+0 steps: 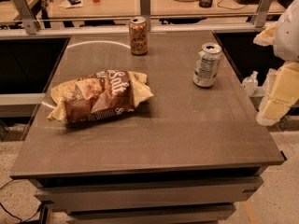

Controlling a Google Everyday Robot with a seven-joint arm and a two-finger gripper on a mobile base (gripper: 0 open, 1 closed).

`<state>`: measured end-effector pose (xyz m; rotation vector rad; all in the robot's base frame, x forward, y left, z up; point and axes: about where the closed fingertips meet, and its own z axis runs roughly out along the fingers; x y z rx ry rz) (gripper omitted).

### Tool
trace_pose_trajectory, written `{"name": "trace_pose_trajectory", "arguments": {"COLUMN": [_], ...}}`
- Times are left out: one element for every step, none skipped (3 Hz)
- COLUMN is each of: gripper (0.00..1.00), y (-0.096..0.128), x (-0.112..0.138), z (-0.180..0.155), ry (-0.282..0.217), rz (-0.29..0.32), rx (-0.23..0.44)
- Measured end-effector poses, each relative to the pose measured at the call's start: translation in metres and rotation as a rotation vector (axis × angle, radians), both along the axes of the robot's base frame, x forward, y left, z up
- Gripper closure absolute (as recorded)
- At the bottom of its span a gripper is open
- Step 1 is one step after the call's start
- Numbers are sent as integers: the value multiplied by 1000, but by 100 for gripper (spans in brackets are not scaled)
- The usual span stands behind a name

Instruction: Pick 7up can

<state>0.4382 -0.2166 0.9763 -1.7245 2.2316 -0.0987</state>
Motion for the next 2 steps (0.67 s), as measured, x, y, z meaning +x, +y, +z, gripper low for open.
{"name": "trace_pose_trajectory", "arguments": {"gripper": [0,0], "y": [0,-4], "x": [0,10], "z": [0,4], "ry": [0,-16], "rz": [0,-49], "rx": [0,21]}}
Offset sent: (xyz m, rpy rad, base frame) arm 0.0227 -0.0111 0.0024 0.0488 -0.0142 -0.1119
